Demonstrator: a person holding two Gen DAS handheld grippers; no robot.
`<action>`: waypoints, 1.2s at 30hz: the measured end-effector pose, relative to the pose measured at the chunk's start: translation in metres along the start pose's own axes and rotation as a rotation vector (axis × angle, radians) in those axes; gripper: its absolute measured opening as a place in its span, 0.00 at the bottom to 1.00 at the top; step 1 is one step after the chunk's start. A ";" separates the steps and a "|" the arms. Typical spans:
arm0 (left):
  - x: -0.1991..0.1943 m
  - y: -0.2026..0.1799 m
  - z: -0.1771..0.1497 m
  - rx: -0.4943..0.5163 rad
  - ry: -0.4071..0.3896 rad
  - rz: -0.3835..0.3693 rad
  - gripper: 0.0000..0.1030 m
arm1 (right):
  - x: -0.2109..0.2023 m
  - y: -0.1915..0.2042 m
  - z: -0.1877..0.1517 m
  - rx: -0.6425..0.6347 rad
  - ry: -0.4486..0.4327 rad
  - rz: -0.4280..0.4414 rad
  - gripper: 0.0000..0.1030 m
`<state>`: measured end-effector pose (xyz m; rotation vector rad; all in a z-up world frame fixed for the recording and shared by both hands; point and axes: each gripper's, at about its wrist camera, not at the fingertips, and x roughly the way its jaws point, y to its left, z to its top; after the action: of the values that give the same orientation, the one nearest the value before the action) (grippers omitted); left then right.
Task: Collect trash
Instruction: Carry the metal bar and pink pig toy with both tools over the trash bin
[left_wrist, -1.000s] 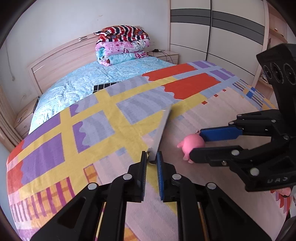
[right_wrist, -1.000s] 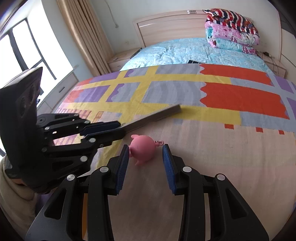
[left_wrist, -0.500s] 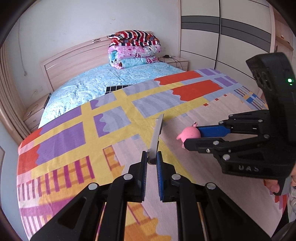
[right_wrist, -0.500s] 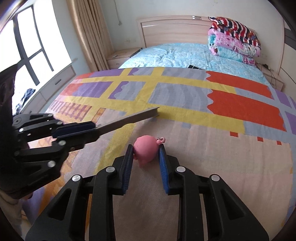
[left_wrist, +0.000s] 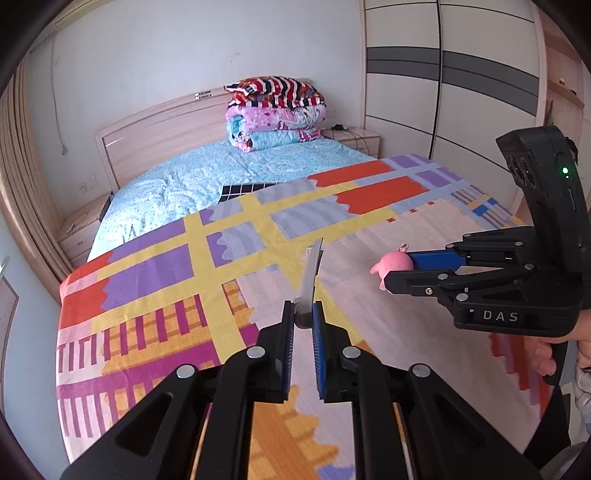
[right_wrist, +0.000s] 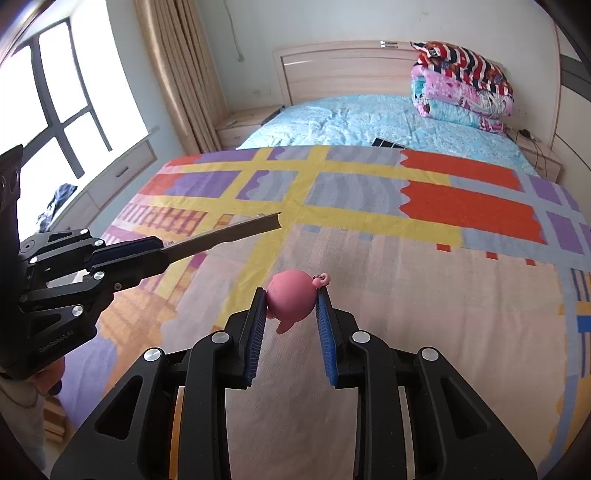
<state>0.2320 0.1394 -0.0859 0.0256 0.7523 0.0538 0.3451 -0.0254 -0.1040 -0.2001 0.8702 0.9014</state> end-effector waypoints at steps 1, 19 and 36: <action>-0.007 -0.003 -0.001 0.000 -0.008 -0.001 0.09 | -0.004 0.001 -0.001 -0.002 -0.003 0.001 0.26; -0.109 -0.063 -0.030 0.013 -0.120 -0.054 0.09 | -0.086 0.022 -0.049 -0.052 -0.051 0.027 0.27; -0.175 -0.113 -0.102 0.018 -0.112 -0.098 0.09 | -0.158 0.045 -0.121 -0.128 -0.062 0.068 0.27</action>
<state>0.0395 0.0165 -0.0459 0.0086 0.6413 -0.0471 0.1910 -0.1522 -0.0583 -0.2533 0.7661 1.0234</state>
